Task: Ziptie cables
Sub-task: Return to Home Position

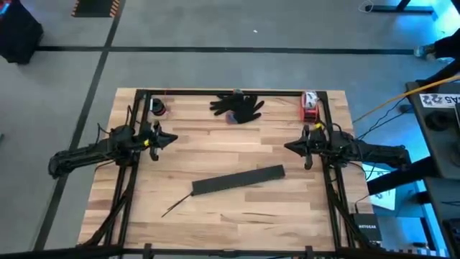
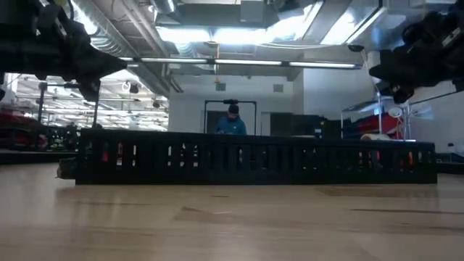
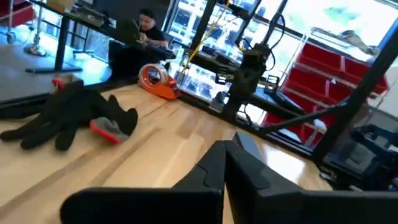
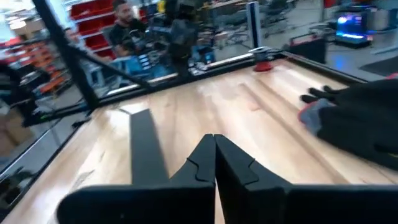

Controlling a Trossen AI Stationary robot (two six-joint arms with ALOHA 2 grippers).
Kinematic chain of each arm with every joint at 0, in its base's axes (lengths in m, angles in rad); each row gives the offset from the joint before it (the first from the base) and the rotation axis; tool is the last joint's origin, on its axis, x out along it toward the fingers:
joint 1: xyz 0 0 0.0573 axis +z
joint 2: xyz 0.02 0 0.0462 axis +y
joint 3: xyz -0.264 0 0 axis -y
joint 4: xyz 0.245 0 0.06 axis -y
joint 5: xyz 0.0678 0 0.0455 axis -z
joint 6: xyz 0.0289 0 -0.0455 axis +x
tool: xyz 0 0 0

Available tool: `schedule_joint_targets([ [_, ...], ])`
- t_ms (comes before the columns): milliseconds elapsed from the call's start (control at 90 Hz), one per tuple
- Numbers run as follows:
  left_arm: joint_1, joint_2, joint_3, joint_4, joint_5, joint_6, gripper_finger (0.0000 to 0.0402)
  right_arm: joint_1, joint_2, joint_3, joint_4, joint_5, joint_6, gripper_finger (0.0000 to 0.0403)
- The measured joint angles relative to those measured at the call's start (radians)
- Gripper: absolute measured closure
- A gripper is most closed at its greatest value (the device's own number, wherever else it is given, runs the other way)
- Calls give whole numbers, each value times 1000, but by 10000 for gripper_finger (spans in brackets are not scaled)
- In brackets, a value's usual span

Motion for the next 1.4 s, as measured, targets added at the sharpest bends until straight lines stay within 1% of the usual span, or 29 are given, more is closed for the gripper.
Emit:
schedule_joint_targets([
  [100, 0, 0, 0, 0, 0, 0, 401, 0, 0, 0, 4, -36, -66, 402],
  [267, 0, 0, 0, -1, 0, 0, 401, 0, 0, -1, 5, -21, -165, 402],
  [456, 0, 0, 0, -2, 1, 0, 401, 0, 0, -60, 181, -29, -216, 402],
  [589, 0, 0, 0, -2, 1, 0, 401, 0, 17, -62, 181, 5, -215, 402],
  [667, 0, 0, 0, -2, 2, 0, 401, 0, 41, -62, 182, 32, -161, 402],
  [844, 0, 0, 0, -3, 2, 0, 401, 0, 73, -62, 181, 31, -155, 402],
  [1400, 0, -1, 0, -3, 2, 0, 401, 0, 72, -63, 181, 31, -152, 402],
])
